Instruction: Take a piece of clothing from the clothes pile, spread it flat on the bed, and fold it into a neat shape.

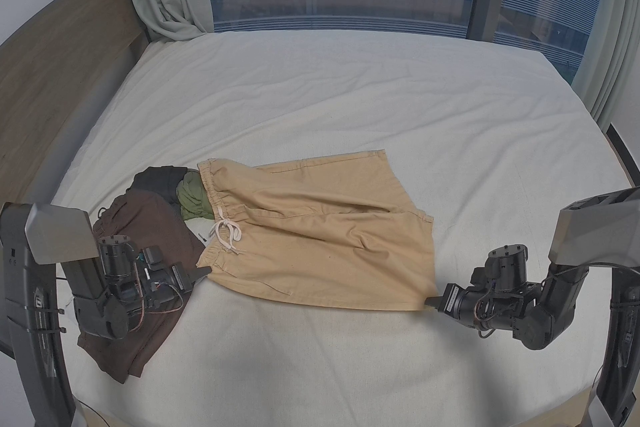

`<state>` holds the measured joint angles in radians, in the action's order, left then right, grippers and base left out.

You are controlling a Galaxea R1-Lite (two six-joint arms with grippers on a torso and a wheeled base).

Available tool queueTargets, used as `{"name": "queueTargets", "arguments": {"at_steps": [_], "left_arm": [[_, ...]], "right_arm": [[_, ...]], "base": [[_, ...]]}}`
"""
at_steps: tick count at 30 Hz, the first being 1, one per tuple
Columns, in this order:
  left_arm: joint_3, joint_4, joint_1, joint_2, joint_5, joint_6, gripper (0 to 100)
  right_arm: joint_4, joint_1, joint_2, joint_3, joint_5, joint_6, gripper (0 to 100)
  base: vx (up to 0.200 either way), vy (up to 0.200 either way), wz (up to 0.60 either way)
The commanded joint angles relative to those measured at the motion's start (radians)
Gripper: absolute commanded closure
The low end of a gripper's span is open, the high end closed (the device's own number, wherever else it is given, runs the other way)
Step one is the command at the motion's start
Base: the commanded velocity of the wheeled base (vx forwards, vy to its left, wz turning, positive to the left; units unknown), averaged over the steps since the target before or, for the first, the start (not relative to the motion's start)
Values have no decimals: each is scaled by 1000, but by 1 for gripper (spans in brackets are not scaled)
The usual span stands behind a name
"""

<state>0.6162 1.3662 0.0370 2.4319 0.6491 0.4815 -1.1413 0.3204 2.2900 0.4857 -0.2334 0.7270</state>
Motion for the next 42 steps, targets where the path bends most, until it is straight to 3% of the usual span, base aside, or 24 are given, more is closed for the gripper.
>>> {"name": "queueTargets", "arguments": {"at_steps": [1, 9, 16, 23, 24, 38, 42], "left_arm": [[-118, -2, 29, -116, 32, 0, 100], [-289, -1, 47, -225, 43, -46, 100], [-339, 8, 80, -198, 43, -144, 100], [-337, 24, 103, -175, 43, -159, 100], [-335, 24, 103, -174, 43, -159, 100], [-354, 159, 96, -88, 41, -156, 100], [-354, 175, 96, -74, 38, -156, 100]], "right_arm": [[5, -4, -4, -41, 0, -55, 100], [3, 14, 9, -95, 0, -186, 100], [-8, 22, 40, -95, 0, -201, 100], [-9, 20, 51, -95, 2, -204, 100], [-9, 20, 51, -95, 2, -204, 0], [-12, 31, 75, -96, -3, -187, 0], [-87, 60, 118, -98, -1, -147, 0]], "base": [[0, 0, 0], [0, 0, 0], [0, 0, 0], [0, 0, 0], [0, 0, 0], [0, 0, 0], [0, 0, 0]]}}
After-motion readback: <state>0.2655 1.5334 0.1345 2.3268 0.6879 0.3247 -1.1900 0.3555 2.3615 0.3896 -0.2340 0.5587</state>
